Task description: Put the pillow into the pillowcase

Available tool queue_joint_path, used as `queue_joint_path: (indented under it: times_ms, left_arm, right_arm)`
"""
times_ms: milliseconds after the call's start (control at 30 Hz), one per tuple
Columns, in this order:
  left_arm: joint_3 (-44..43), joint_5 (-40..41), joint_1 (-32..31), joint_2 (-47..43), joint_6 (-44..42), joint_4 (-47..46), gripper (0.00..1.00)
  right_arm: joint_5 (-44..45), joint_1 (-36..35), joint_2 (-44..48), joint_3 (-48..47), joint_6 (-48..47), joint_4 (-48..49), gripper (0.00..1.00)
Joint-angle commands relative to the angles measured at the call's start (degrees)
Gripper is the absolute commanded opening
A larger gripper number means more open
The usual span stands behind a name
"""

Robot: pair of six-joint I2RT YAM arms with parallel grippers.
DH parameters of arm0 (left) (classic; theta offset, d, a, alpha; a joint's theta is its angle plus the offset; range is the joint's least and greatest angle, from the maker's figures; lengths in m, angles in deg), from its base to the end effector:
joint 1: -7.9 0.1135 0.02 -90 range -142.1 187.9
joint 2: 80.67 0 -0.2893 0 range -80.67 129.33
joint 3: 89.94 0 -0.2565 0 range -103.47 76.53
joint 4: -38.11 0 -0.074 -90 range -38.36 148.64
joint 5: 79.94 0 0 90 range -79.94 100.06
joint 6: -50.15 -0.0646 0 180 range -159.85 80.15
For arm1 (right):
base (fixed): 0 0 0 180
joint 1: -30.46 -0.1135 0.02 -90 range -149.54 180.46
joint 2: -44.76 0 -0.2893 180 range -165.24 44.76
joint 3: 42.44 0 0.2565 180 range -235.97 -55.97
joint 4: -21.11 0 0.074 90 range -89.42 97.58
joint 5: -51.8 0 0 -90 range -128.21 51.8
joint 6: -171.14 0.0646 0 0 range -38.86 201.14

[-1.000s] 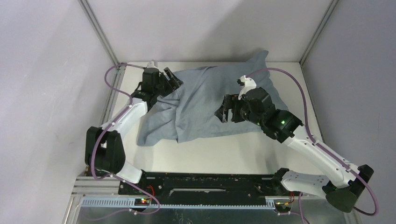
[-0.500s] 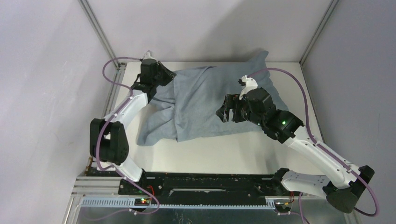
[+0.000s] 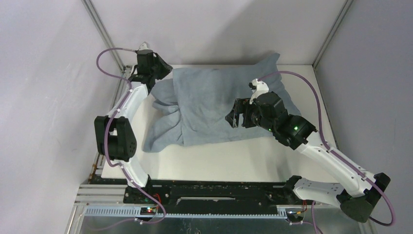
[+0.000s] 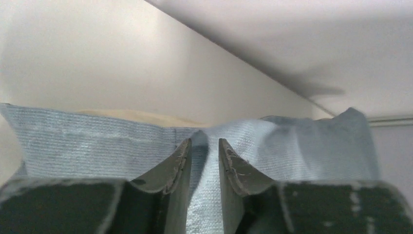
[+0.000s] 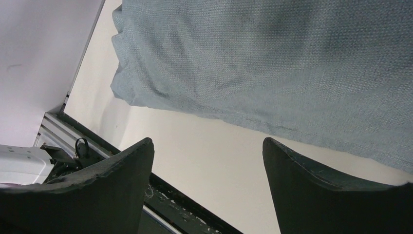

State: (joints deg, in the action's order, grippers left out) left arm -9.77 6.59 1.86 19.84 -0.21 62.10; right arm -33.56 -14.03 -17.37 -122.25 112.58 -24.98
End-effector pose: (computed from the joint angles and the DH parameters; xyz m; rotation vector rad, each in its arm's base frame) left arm 0.4522 -0.0518 0.3371 -0.5534 1.9705 -0.5664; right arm 0.1826 0.1721 0.3813 -0.1924 2.1387 0.7185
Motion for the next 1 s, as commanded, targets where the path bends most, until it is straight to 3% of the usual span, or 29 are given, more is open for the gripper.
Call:
queue_joint_path:
  times_ms: [0,67,100,267,400,500,767,967]
  left_arm:
    - [-2.50,2.79,0.19,-3.61,-5.05,3.87,0.44]
    - [-2.21,3.15,0.13,-6.10,-6.53,5.03,0.93]
    - [-2.28,3.06,0.10,-7.38,-7.19,6.08,0.99]
    - [-0.76,3.29,-2.65,-15.21,-10.54,12.67,1.00]
    - [3.40,15.28,-11.01,-22.53,-14.79,18.50,1.00]
    - [9.11,18.94,-16.47,-28.67,-16.86,18.63,1.00]
    - [23.09,16.74,-20.67,-45.06,-19.49,17.22,1.00]
    - [28.14,15.77,-20.68,-51.30,-21.30,17.51,0.98]
  right_arm:
    - [1.51,0.26,1.13,-0.12,0.10,0.61,0.85]
    - [1.34,0.35,1.71,-0.14,0.00,0.90,0.87]
    - [1.33,0.42,2.05,-0.15,-0.09,1.01,0.87]
    - [1.70,1.07,3.34,-0.10,-0.07,1.73,0.89]
    - [2.25,1.54,3.85,-0.14,-0.40,2.08,0.90]
    - [2.39,1.74,3.94,-0.12,-0.75,2.21,0.91]
    - [2.36,2.01,3.62,-0.08,-0.82,1.77,0.91]
    - [2.20,2.20,2.75,-0.10,-1.13,2.20,0.91]
